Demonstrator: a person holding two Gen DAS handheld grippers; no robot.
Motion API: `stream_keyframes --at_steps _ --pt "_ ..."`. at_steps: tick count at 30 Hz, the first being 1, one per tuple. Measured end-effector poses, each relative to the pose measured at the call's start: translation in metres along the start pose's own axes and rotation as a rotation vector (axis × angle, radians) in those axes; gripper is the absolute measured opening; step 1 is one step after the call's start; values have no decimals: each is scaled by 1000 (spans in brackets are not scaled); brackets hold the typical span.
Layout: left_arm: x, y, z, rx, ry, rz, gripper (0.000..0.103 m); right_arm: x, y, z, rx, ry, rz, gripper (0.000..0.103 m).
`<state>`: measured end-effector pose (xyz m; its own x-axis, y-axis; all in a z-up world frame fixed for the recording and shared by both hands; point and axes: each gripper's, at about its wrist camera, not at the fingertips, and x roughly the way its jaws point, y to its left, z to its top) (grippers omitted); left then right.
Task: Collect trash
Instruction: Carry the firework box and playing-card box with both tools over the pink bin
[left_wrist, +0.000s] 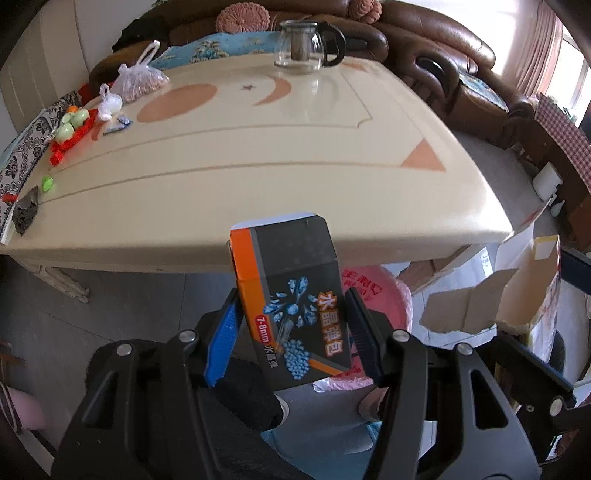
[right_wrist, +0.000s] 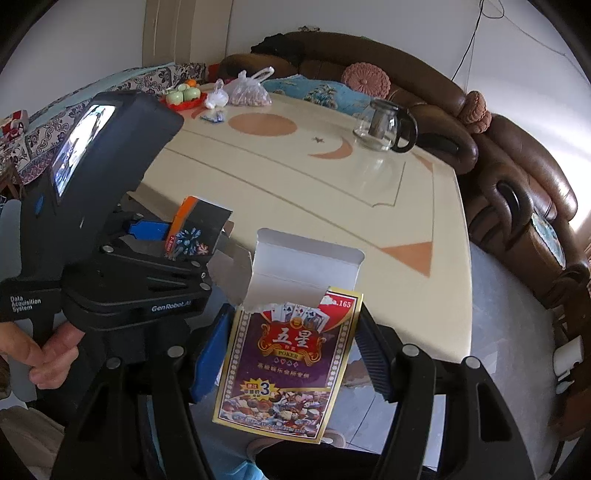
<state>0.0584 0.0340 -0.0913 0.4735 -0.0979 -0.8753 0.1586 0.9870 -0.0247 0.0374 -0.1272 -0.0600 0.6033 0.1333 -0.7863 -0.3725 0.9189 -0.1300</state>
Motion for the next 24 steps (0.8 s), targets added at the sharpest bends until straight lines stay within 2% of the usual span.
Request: stream_keyframes --at_steps 13,24 --pt "60 -7 -23 -5 62 -46 56 80 -1 -32 37 108 8 63" --pt "132 -1 -46 -55 192 -67 56 149 -6 -70 106 216 26 63"
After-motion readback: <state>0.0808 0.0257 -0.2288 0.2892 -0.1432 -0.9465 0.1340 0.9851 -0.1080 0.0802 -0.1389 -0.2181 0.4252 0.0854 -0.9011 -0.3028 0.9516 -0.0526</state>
